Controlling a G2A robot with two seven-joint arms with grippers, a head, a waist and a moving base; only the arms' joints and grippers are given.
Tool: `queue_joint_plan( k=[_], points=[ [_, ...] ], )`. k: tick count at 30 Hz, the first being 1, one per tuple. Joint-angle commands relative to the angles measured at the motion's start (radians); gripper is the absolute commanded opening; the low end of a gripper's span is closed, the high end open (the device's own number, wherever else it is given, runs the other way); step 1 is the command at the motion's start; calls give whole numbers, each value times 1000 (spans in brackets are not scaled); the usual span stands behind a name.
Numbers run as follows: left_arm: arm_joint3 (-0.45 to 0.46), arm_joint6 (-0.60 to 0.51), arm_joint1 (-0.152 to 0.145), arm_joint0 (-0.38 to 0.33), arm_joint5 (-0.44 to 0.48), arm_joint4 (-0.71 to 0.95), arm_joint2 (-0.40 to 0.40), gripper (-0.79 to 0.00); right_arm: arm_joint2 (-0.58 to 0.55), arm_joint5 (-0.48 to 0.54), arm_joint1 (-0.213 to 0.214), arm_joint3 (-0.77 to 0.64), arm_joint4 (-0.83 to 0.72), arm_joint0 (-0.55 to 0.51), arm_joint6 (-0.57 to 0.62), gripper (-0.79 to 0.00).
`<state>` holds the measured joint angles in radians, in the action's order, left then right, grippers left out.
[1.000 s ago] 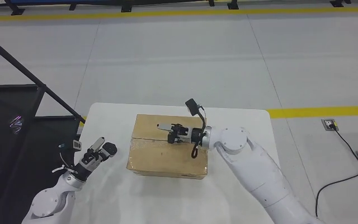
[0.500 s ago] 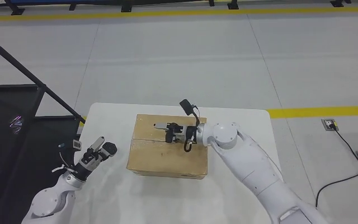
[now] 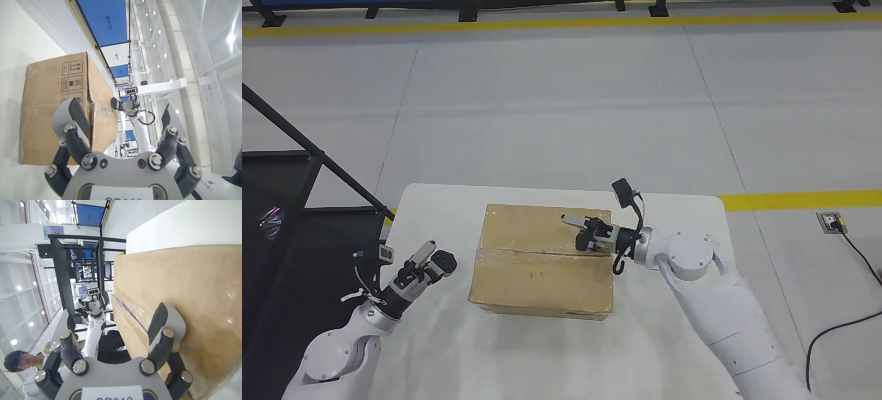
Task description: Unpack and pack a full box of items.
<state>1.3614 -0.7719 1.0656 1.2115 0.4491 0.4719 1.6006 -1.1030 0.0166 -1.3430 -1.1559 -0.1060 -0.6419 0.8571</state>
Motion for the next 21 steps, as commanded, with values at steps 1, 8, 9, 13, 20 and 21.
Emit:
queue_joint_plan(
  k=[1, 8, 9, 13, 20, 21],
  points=[
    [0, 0, 0, -1, 0, -1, -1, 0, -33, -19, 12, -42, 9, -35, 7, 0],
    [-5, 1, -1, -6, -4, -5, -3, 0, -126, -23, 40, -161, -6, -127, -1, 0],
    [-7, 2, -1, -6, -4, -6, -3, 0, -132, -12, 41, -180, -16, -139, 0, 0],
    [-22, 4, -1, -6, 4, -5, 0, 0, -84, -14, 34, -219, -13, -132, -6, 0],
    [-38, 6, -4, 14, 24, 16, 24, 0, 129, -17, -26, -73, -43, 25, -30, 0],
    [-40, 5, -4, 18, 26, 19, 28, 0, 159, -11, -38, -43, -53, 49, -33, 0]
  ],
)
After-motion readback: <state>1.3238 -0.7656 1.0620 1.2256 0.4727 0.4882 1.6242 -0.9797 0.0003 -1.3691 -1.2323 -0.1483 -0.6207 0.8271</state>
